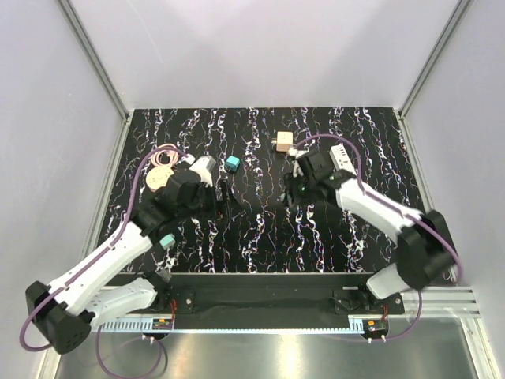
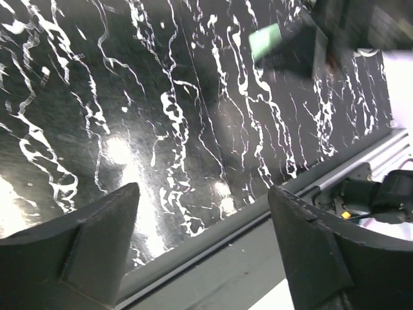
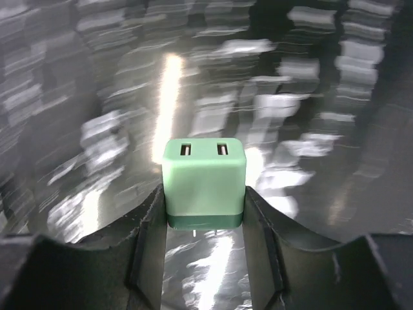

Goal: Insert the plug

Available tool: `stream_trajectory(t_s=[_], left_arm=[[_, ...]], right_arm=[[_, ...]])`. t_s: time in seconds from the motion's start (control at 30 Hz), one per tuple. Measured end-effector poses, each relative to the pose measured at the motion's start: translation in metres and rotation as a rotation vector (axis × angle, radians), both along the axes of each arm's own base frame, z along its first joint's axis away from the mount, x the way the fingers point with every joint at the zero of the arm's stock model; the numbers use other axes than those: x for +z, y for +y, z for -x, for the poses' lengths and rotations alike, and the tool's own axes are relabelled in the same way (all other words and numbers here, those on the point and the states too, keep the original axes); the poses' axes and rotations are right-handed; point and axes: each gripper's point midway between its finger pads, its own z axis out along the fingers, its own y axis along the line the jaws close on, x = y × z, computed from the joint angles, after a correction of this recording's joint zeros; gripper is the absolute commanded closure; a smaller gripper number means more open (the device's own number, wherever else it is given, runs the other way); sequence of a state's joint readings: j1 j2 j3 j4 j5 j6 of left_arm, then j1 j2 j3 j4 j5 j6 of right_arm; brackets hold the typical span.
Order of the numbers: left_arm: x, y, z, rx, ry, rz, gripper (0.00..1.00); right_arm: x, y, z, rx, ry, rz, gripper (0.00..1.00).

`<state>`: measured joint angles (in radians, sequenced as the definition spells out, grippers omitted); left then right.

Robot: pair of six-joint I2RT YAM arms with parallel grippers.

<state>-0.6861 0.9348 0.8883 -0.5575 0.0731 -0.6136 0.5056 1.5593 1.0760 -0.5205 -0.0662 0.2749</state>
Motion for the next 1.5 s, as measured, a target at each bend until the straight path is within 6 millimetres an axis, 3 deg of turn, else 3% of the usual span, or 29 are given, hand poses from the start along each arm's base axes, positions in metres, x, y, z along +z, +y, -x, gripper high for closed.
stream_trajectory(t_s=[0.07,0.13,0.27,0.4,0.7,0.97,1.1,1.23,1.27,1.3,1.37,1.4,1.47,1.5], left_arm=[[-0.008,-0.003,-0.005,-0.005,0.055,0.011,0.22],[-0.017,-0.006,-0.009,-0.017,0.121,0.024,0.26],[-0.027,-0.021,-0.012,-0.072,0.235,0.061,0.31],[-0.024,-0.04,-0.008,-0.158,0.304,0.119,0.31],[-0.007,-0.065,0.002,-0.277,0.359,0.236,0.3],[-0.014,-0.082,0.012,-0.336,0.412,0.237,0.33],[-0.02,-0.088,0.015,-0.353,0.429,0.229,0.42],[-0.019,-0.092,0.018,-0.37,0.438,0.242,0.74],[-0.018,-0.093,0.019,-0.368,0.442,0.243,0.92],[-0.019,-0.093,0.018,-0.355,0.452,0.243,1.0],[-0.021,-0.093,0.018,-0.352,0.461,0.241,1.0],[-0.021,-0.093,0.018,-0.35,0.461,0.241,1.0],[-0.021,-0.093,0.018,-0.349,0.459,0.24,1.0],[-0.022,-0.093,0.018,-0.352,0.454,0.235,1.0]], right_arm=[[0.025,0.033,0.024,0.136,-0.072,-0.087,0.89],[0.044,0.054,0.043,0.245,-0.151,-0.157,0.89],[0.065,0.07,0.079,0.396,-0.253,-0.254,0.9],[0.079,0.079,0.094,0.485,-0.339,-0.32,0.91],[0.096,0.096,0.106,0.591,-0.409,-0.386,0.92],[0.099,0.103,0.113,0.628,-0.418,-0.399,0.93],[0.099,0.104,0.115,0.634,-0.42,-0.401,0.92],[0.095,0.105,0.115,0.636,-0.416,-0.395,0.9],[0.094,0.105,0.115,0.636,-0.415,-0.391,0.82],[0.092,0.104,0.114,0.634,-0.418,-0.385,0.77],[0.091,0.104,0.114,0.632,-0.419,-0.383,0.64],[0.091,0.104,0.114,0.63,-0.419,-0.383,0.48],[0.09,0.104,0.114,0.62,-0.414,-0.387,0.35],[0.09,0.104,0.114,0.614,-0.409,-0.39,0.21]])
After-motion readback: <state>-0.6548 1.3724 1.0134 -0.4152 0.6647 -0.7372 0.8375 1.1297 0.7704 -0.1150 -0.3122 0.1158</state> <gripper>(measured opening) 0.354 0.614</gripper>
